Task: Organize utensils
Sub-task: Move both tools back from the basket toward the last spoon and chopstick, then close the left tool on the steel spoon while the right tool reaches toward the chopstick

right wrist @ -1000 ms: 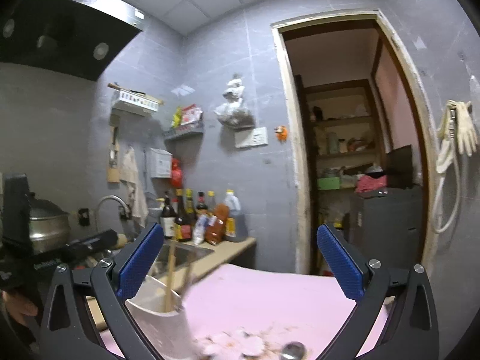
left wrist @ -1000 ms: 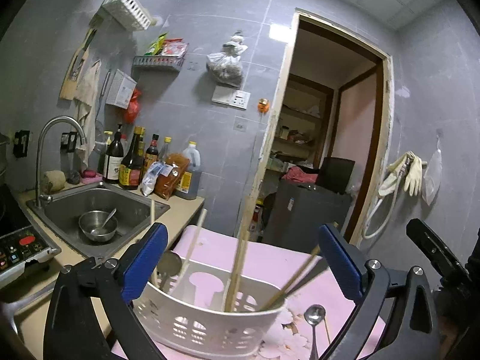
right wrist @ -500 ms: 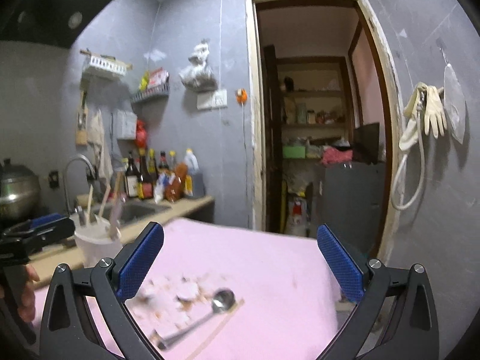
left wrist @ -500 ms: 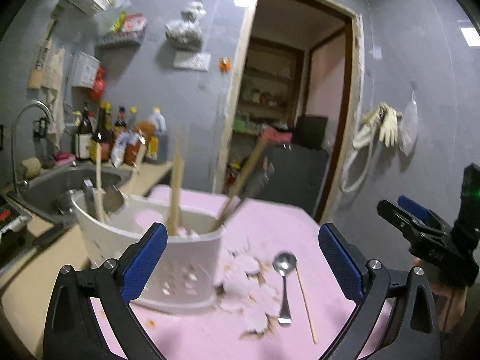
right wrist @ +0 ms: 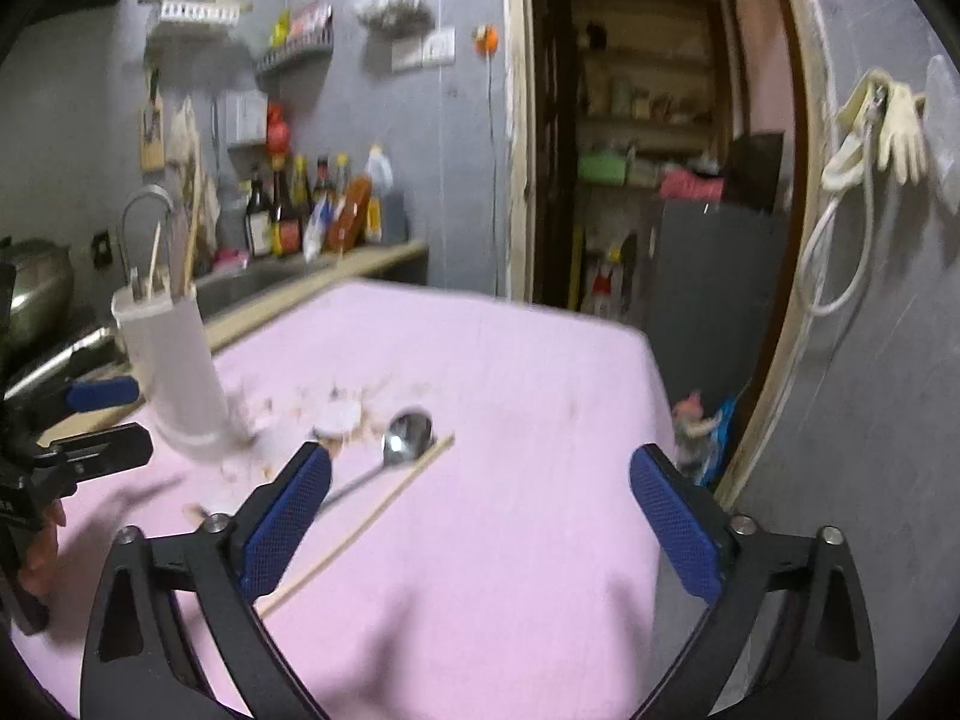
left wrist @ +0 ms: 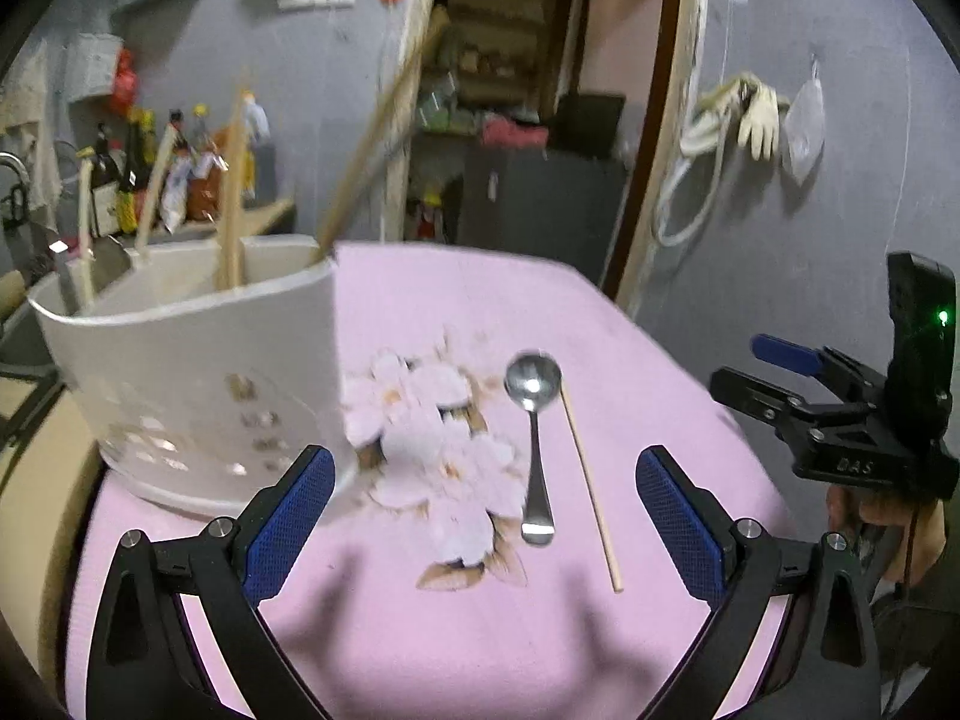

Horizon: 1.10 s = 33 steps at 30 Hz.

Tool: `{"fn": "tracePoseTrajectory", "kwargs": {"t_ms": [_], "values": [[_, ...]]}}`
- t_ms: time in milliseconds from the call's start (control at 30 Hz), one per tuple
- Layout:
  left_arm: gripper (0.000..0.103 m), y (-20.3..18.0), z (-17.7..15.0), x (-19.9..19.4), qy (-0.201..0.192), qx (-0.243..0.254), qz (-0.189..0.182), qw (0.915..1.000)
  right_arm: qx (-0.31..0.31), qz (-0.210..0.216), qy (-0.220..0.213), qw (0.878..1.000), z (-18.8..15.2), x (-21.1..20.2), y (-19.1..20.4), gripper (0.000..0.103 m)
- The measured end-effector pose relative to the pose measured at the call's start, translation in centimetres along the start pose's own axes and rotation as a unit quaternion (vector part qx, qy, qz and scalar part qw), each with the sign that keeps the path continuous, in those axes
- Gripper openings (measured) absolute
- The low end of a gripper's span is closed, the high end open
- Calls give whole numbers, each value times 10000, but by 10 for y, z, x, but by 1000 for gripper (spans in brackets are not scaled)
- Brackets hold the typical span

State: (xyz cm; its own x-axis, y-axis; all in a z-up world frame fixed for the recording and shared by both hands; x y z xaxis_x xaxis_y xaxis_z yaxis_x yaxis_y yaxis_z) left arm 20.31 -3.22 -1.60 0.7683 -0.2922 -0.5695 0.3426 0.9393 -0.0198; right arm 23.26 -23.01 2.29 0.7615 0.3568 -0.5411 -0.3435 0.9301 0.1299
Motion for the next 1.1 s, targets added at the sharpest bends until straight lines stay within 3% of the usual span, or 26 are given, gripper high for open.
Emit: {"fn": "tracePoseTrajectory", "kwargs": {"t_ms": [67, 167, 367, 533, 633, 833, 1100], "values": [[97, 0, 1, 9, 155, 2, -55, 9999, 32, 43, 299, 9995, -4, 9, -2, 83], [88, -2, 4, 24, 418, 31, -216, 9989, 70, 116, 595, 9981, -9, 19, -2, 76], [63, 0, 6, 53, 893, 31, -547, 9945, 219, 274, 1052, 9938, -7, 42, -3, 62], [31, 0, 7, 76, 1359, -23, -861, 9870, 475, 443, 1425, 9877, 1, 68, -8, 50], [24, -1, 9, 86, 1538, 18, -971, 9833, 611, 551, 1614, 9835, 5, 84, -9, 45], [14, -2, 11, 95, 1737, 71, -850, 9811, 739, 714, 1901, 9764, 7, 106, -3, 39], [7, -6, 12, 101, 1863, 100, -625, 9804, 252, 493, 2139, 9753, 7, 123, 10, 39]]}}
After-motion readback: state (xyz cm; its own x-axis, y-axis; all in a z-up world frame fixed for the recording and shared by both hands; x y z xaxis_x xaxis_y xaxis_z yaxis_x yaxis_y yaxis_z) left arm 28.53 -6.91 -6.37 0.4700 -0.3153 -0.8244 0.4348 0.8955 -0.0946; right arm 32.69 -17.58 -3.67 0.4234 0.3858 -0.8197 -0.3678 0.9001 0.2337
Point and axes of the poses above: each gripper's, at about its wrist camera, not at the fingertips, and x roughly the way its jaws point, y to its left, z to its top, the point moved 2 cm from there along x, roughly the way its jaws point, and after that the axes turned 9 degrees about x, right-handed, at the moved point
